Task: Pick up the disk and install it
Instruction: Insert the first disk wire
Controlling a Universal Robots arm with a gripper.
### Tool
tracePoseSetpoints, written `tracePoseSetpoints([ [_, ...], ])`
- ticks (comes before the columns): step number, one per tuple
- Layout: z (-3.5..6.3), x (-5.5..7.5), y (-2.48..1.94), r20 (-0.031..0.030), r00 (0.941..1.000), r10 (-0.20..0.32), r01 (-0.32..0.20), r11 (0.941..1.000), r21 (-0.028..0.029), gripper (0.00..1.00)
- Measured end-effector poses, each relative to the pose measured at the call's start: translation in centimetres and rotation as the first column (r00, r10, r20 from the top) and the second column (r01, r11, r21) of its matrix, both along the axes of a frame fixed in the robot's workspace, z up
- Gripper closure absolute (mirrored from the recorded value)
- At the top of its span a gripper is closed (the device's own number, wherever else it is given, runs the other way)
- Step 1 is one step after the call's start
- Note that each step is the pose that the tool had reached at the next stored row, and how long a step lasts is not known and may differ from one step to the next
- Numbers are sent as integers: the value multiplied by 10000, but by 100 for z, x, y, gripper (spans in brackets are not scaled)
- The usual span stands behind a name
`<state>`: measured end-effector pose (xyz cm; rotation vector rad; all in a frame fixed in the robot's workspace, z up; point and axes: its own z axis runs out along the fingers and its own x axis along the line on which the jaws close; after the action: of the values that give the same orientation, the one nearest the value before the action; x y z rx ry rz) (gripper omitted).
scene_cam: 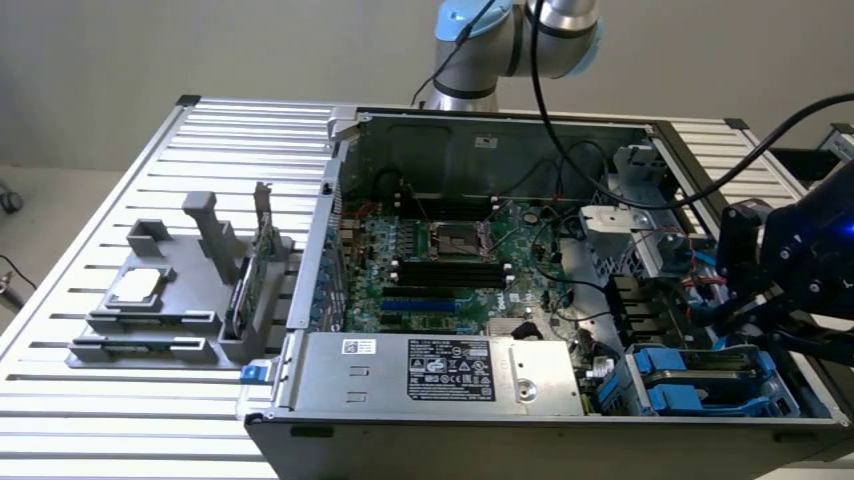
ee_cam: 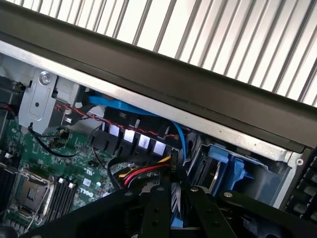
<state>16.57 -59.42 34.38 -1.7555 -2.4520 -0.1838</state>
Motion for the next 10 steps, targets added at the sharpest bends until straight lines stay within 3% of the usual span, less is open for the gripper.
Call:
tracePoseSetpoints([
  [6, 0, 0, 0, -262, 9982, -538, 538, 9985, -7, 83],
  [10, 1, 0, -1, -329, 9955, -891, 889, 9960, -73, 83],
])
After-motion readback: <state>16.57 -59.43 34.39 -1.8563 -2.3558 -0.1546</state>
